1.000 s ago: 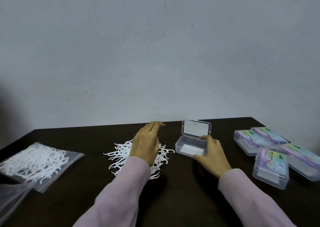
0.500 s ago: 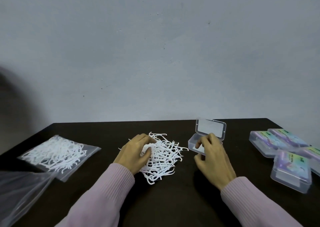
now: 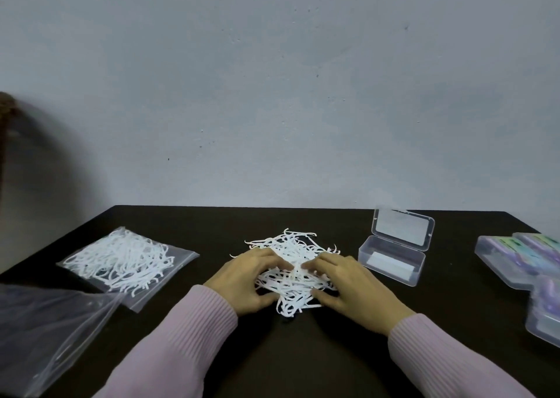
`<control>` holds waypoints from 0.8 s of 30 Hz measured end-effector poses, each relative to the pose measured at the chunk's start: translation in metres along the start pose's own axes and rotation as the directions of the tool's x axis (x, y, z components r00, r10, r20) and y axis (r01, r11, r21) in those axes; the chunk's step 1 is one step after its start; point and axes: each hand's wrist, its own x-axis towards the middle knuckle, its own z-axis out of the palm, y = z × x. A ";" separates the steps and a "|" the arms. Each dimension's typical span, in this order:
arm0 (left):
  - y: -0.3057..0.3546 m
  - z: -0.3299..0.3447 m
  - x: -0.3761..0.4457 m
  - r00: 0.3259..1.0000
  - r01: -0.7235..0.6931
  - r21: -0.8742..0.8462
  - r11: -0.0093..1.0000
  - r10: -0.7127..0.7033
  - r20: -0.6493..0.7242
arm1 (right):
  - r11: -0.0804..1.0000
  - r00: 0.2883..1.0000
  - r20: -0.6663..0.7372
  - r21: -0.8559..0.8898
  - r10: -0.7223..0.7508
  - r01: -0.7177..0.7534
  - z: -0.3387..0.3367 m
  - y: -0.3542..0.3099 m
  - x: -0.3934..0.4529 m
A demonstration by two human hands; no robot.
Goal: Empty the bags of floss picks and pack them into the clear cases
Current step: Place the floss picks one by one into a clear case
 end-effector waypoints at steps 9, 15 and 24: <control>-0.003 -0.008 0.001 0.999 0.045 0.124 0.991 -0.044 -0.016 | 0.999 1.000 -0.018 -0.045 0.009 -0.010 -0.011 0.004 -0.002; 0.000 -0.006 0.002 0.996 0.009 0.233 0.972 0.011 -0.084 | 0.994 0.989 -0.147 -0.106 -0.030 0.014 -0.011 0.010 -0.002; -0.004 -0.008 -0.003 0.956 -0.030 0.107 0.994 0.060 -0.288 | 0.979 0.946 -0.267 0.128 0.185 -0.155 -0.017 0.013 -0.006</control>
